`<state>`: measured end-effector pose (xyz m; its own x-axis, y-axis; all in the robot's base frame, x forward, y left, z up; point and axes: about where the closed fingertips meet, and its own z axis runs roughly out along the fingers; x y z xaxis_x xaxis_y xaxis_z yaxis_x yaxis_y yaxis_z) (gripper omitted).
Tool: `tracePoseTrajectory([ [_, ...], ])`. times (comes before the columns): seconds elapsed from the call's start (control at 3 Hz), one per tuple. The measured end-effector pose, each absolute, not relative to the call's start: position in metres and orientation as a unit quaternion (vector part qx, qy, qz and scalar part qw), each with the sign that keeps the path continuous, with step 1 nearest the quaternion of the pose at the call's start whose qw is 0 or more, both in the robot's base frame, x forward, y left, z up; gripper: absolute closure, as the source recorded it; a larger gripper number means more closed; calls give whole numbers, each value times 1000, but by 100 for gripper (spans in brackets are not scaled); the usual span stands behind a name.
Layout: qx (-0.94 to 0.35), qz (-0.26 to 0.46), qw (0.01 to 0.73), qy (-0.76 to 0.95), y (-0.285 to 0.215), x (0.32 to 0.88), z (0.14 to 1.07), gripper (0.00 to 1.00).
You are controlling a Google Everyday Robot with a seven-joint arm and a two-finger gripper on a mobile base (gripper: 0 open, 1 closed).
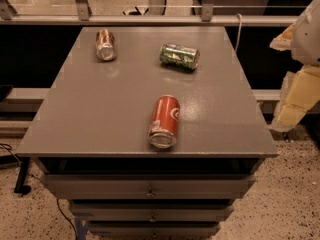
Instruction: Place coke can upright
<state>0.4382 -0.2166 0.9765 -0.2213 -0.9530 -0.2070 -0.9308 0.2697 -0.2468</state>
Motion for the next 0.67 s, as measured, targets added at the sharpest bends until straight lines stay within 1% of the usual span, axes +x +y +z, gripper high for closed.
tracePoseTrajectory([
  [0.67, -598, -26, 173, 782, -210, 440, 976, 0],
])
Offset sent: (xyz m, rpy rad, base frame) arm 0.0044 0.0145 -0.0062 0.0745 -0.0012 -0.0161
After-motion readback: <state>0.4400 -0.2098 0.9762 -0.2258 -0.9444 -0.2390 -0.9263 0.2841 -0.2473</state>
